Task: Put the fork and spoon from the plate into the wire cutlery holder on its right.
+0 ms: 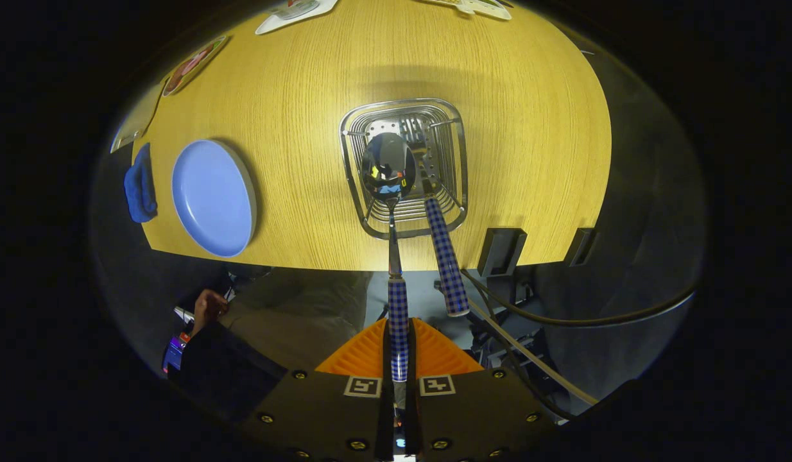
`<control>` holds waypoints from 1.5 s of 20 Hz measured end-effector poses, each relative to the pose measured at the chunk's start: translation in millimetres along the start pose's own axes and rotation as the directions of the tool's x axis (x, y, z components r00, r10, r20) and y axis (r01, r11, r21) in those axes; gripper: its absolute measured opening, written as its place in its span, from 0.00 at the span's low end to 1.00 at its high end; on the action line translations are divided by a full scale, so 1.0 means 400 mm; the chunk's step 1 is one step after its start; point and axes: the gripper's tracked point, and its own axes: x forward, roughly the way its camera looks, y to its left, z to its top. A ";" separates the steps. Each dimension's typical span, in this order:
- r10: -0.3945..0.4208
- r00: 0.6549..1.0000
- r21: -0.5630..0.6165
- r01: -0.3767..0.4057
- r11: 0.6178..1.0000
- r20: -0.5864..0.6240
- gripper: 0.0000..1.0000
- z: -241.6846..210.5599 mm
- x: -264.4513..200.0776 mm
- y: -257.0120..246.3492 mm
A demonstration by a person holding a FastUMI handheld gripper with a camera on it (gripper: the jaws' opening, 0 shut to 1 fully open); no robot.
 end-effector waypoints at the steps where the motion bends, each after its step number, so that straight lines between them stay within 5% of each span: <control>1: -0.002 1.000 -0.001 0.002 1.000 -0.004 0.07 0.007 0.001 -0.001; 16: 0.000 0.998 -0.004 0.000 1.000 -0.068 0.10 0.044 0.007 -0.015; 30: 0.092 0.996 0.062 -0.091 0.994 -0.016 0.13 0.096 -0.032 0.003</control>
